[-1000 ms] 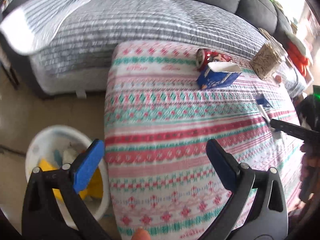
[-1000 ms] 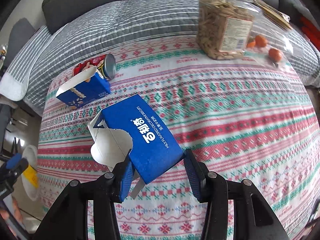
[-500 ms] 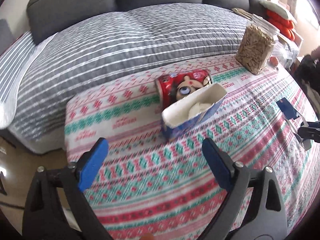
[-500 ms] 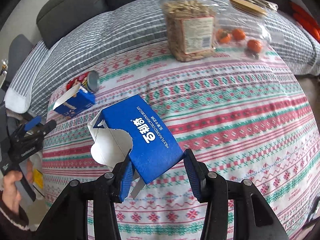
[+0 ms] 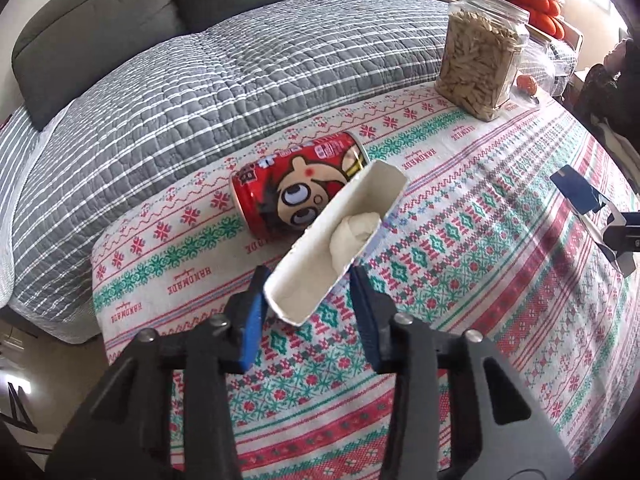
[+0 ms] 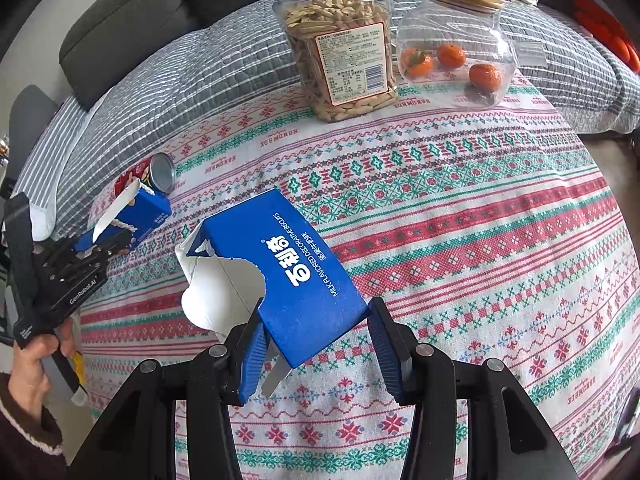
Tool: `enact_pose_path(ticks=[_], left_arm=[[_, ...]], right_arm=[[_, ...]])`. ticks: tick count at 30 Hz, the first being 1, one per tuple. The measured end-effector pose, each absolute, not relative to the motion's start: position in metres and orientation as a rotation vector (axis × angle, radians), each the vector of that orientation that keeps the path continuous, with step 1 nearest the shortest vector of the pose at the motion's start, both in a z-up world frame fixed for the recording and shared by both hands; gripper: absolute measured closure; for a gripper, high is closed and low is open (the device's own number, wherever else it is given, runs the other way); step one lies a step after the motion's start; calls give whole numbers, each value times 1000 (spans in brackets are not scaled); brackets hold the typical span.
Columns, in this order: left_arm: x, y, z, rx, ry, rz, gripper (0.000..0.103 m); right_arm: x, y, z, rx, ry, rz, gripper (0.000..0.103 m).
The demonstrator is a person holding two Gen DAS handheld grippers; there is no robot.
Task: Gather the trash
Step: 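Grasp the blue-white snack box with the left gripper and lift it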
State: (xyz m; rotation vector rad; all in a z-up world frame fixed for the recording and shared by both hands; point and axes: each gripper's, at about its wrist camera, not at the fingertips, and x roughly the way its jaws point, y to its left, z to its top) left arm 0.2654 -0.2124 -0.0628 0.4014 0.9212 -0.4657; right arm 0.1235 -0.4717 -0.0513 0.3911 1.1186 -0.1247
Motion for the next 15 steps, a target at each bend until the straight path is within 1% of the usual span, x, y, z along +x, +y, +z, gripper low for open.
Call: enact_pose_path(ticks=[4, 15], left_arm=[[250, -208, -60, 399, 917, -451, 72], [200, -179, -45, 337, 942, -421, 74]], right_arm=[[116, -467, -49, 368, 1119, -126, 54], [91, -444, -38, 266, 1102, -116, 54]])
